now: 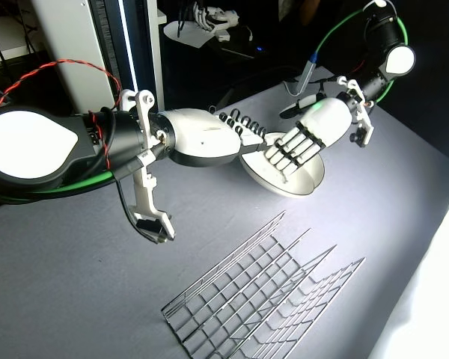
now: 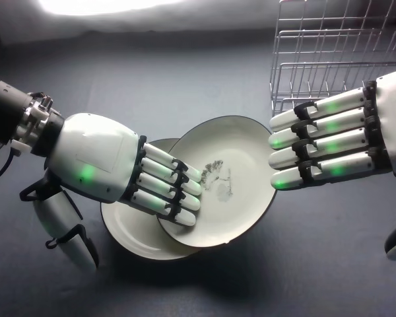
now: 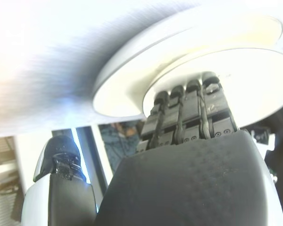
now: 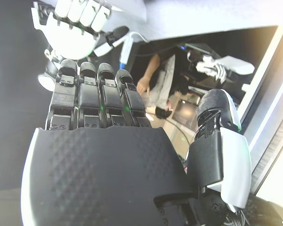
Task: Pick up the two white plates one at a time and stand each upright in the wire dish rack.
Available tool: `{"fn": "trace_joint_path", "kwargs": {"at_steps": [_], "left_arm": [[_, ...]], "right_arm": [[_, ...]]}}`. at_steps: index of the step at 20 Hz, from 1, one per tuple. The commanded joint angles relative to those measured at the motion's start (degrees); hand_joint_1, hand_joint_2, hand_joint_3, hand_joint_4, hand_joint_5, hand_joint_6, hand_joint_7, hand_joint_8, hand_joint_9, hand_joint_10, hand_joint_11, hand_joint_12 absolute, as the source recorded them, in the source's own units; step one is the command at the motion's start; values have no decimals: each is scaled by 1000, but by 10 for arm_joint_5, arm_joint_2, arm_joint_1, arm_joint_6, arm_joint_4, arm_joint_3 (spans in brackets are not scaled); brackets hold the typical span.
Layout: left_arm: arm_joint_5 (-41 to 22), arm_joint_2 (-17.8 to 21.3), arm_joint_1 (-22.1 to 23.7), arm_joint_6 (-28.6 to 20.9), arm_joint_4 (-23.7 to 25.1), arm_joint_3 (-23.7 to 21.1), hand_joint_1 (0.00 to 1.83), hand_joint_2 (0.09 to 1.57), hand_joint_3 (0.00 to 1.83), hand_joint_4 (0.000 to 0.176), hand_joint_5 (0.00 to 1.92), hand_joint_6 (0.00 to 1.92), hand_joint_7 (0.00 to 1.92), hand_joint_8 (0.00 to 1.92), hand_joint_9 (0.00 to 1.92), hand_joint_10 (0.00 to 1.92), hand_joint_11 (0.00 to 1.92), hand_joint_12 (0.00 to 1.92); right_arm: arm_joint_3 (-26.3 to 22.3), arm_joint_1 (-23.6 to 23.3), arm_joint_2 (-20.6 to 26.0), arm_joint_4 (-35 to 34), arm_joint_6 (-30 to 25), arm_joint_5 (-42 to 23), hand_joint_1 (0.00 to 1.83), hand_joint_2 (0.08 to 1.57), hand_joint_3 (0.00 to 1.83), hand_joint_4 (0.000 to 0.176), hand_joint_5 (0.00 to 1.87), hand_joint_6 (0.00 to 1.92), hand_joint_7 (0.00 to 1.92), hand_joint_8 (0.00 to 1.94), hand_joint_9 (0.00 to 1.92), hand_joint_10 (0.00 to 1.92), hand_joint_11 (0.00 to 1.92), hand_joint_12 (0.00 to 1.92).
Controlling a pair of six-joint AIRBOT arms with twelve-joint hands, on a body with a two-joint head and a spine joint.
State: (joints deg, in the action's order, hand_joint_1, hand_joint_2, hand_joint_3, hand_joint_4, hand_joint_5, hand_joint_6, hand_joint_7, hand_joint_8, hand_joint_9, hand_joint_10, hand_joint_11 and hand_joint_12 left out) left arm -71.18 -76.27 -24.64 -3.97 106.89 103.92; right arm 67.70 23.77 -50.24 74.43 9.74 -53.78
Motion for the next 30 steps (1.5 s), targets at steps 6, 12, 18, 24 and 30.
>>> {"fn": "trace_joint_path", "kwargs": {"at_steps": [6, 12, 18, 24, 30], "left_arm": [[27, -14, -6, -6, 27, -2, 0, 1061, 0, 0, 45, 1, 3, 1, 0, 0, 0, 0], [27, -16, -3, -11, 22, -1, 0, 1065, 1, 0, 48, 3, 0, 0, 0, 0, 0, 0], [27, -16, -3, -11, 22, -1, 0, 1069, 3, 0, 63, 6, 11, 3, 0, 0, 0, 0], [27, -16, -3, -11, 22, -1, 0, 1055, 0, 0, 34, 4, 0, 0, 0, 0, 0, 0], [26, -16, -3, -11, 22, 1, 0, 1062, 1, 0, 50, 10, 6, 2, 0, 0, 0, 0]], "right_arm": [[0, -2, -14, -60, -2, 9, 0, 1092, 0, 0, 0, 0, 0, 0, 0, 0, 0, 0], [0, 3, -44, -61, -1, 43, 1360, 932, 0, 0, 0, 0, 0, 0, 0, 0, 86, 60], [7, 13, -71, -65, 1, 62, 1408, 1007, 9, 0, 0, 0, 0, 0, 9, 1, 0, 290], [21, 30, -99, -66, 3, 83, 1401, 1013, 5, 0, 2, 0, 0, 0, 0, 0, 0, 225], [54, 37, -140, -69, 6, 94, 1343, 1009, 0, 0, 2, 0, 0, 0, 0, 0, 0, 173]]}}
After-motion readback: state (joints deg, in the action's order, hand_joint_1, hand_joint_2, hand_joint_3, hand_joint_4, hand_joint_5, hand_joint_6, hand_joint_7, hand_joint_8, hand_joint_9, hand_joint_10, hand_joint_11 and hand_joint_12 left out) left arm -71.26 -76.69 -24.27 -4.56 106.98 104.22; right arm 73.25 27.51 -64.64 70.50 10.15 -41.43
